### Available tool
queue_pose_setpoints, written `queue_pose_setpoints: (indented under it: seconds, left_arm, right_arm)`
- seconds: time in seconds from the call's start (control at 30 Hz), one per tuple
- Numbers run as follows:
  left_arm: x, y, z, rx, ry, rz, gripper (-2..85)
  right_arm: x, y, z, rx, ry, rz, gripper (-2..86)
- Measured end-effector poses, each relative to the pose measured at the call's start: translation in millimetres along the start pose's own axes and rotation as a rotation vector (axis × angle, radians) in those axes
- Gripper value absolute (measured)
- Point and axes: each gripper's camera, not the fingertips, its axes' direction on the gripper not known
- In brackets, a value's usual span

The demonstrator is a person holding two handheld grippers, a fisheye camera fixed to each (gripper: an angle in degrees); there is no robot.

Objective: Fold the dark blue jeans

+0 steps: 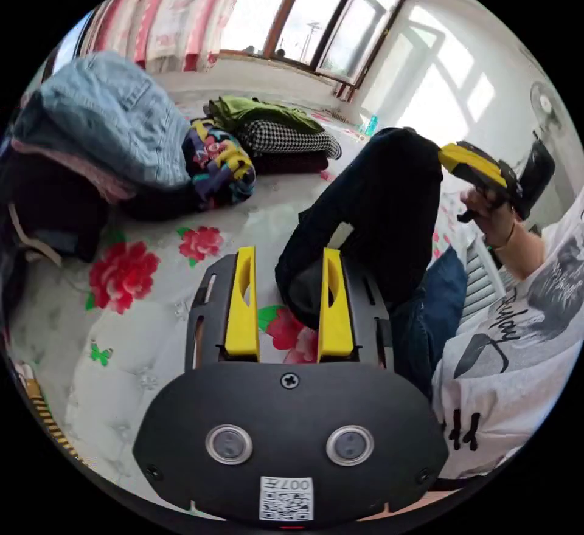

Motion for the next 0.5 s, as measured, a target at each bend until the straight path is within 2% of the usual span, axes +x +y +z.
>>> queue_pose_setpoints:
  seconds: [0.07, 0.17, 0.23, 0.33, 0.37, 0.4, 0.43, 0.5]
  left_arm:
    - [-66, 10, 12, 0.001, 0.264, -0.227, 15.2]
    - [-118, 32, 27, 0.102, 0.532, -0.455, 14.6]
    - [-131, 39, 38, 0.139, 0.611, -0.526, 13.4]
    - [-137, 39, 60, 0.094, 0.794, -0.562, 5.6]
    - [-135, 37, 51, 0.104, 0.726, -0.552, 0.6]
    - [-133, 37, 42, 0.121, 0.652, -0.555, 0.3]
    - [-129, 40, 14, 0.188, 0.470, -0.581, -0.3]
    - [-119, 49, -35, 0.362, 0.326, -0.594, -0.6]
  right_arm:
    - [8, 3, -4, 0.003, -0.015, 0.050, -0.3]
    - [16, 9, -9, 0.004, -0.031, 0.081, -0.3]
    - [20, 12, -10, 0.006, -0.038, 0.096, -0.3]
    - [29, 14, -8, -0.009, -0.056, 0.132, -0.3]
    - [31, 14, -7, -0.010, -0.057, 0.139, -0.3]
    - [32, 14, -8, -0.010, -0.055, 0.140, -0.3]
    - [33, 13, -7, -0.017, -0.048, 0.138, -0.3]
    - [35, 10, -4, -0.019, -0.058, 0.147, -0.3]
